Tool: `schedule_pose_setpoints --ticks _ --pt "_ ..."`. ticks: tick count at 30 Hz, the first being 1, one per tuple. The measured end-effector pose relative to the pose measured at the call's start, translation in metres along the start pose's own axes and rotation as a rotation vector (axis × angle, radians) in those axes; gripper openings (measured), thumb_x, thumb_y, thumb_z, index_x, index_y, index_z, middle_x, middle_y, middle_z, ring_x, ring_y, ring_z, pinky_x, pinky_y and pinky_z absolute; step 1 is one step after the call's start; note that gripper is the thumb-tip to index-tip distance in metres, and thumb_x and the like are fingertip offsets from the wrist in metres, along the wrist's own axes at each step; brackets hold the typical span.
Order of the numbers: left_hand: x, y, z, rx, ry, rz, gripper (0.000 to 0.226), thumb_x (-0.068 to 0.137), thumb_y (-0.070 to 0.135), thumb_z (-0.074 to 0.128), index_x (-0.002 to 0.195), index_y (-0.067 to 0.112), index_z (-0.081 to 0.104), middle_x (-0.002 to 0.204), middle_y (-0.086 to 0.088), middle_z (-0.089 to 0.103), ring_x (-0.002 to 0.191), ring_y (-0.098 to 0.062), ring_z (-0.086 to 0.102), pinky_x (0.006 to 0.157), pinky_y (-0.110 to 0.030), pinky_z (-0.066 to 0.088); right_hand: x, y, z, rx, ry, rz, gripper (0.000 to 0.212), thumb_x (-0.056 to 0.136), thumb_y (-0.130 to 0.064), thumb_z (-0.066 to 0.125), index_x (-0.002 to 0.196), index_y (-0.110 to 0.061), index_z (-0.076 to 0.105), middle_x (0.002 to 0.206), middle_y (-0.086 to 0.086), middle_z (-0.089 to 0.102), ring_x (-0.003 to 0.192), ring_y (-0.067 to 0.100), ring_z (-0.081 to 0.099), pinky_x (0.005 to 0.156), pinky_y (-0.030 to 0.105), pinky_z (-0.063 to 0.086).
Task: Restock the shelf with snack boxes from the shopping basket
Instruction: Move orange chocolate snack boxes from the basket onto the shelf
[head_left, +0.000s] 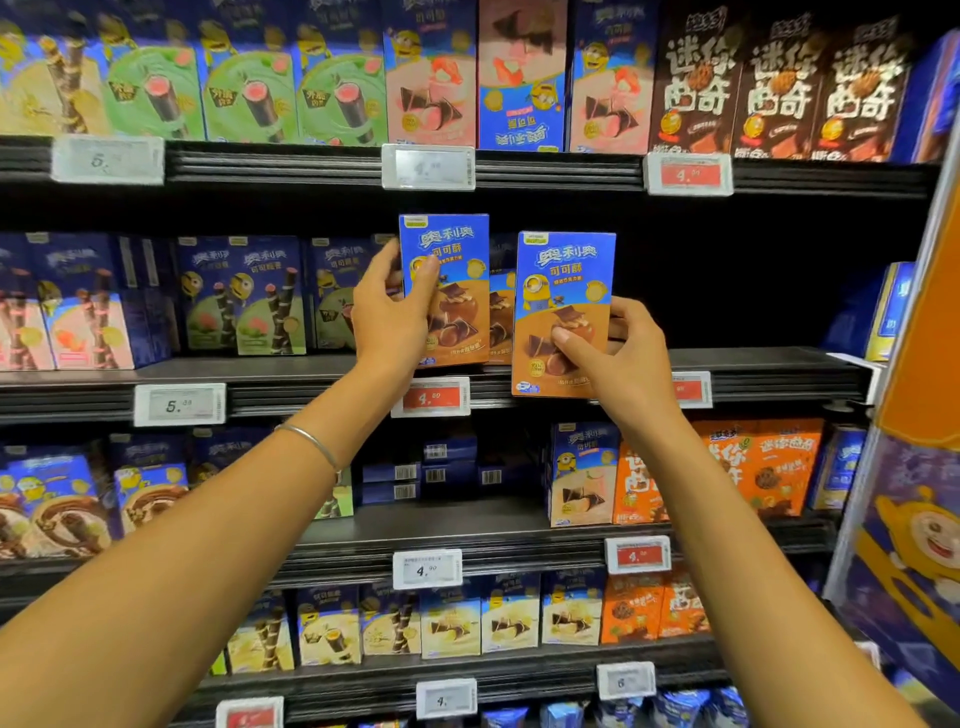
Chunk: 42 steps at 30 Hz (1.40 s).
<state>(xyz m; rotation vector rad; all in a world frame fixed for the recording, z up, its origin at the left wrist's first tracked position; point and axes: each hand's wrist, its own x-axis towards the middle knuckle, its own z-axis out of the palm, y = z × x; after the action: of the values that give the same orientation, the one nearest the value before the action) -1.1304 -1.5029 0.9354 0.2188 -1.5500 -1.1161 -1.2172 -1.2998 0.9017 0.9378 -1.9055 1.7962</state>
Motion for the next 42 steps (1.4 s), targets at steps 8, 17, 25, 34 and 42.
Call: schedule_pose_setpoints --ticks 8,17,25,34,42 --pt "-0.003 -0.01 -0.002 0.145 -0.051 0.028 0.046 0.1 0.047 0.068 0.141 0.028 0.063 0.123 -0.011 0.07 0.114 -0.025 0.069 0.097 -0.052 0.058 0.001 0.007 0.001 -0.008 0.003 0.003 0.053 0.09 -0.031 0.076 0.135 -0.016 0.051 0.125 -0.003 0.064 0.107 0.006 0.063 0.074 0.012 0.049" --pt "-0.003 -0.013 0.0 0.091 0.011 -0.021 0.059 0.093 0.025 0.081 0.143 0.012 0.053 0.105 0.011 0.066 0.093 -0.002 0.069 0.069 -0.013 0.056 0.004 0.008 0.013 0.001 0.002 0.005 0.051 0.09 -0.031 0.074 0.133 -0.019 0.051 0.122 -0.006 0.065 0.098 -0.002 0.064 0.067 0.007 0.049" --pt "-0.009 -0.019 -0.005 0.119 -0.035 -0.027 0.056 0.088 0.024 0.086 0.136 0.02 0.056 0.117 0.008 0.062 0.108 -0.011 0.067 0.085 -0.029 0.058 0.015 0.001 0.019 -0.041 0.073 -0.082 0.057 0.089 -0.034 0.076 0.137 -0.016 0.05 0.124 -0.005 0.062 0.105 0.005 0.063 0.088 0.026 0.057" --pt "-0.01 -0.019 -0.005 0.144 -0.022 -0.027 0.048 0.089 0.023 0.084 0.129 0.023 0.058 0.106 0.022 0.058 0.097 -0.002 0.064 0.077 -0.023 0.055 0.027 0.025 0.031 -0.261 0.142 -0.108 0.06 0.092 -0.042 0.069 0.142 -0.016 0.048 0.136 0.006 0.05 0.128 0.022 0.045 0.102 0.04 0.047" --pt "-0.01 -0.018 -0.011 0.254 0.018 -0.03 0.1 0.08 0.038 0.09 0.158 0.023 0.03 0.154 -0.009 0.027 0.146 -0.026 0.029 0.117 -0.04 0.037 0.029 0.035 0.03 -0.326 0.187 -0.067 0.078 0.086 -0.047 0.074 0.148 -0.017 0.036 0.141 0.012 0.033 0.133 0.025 0.033 0.098 0.029 0.037"
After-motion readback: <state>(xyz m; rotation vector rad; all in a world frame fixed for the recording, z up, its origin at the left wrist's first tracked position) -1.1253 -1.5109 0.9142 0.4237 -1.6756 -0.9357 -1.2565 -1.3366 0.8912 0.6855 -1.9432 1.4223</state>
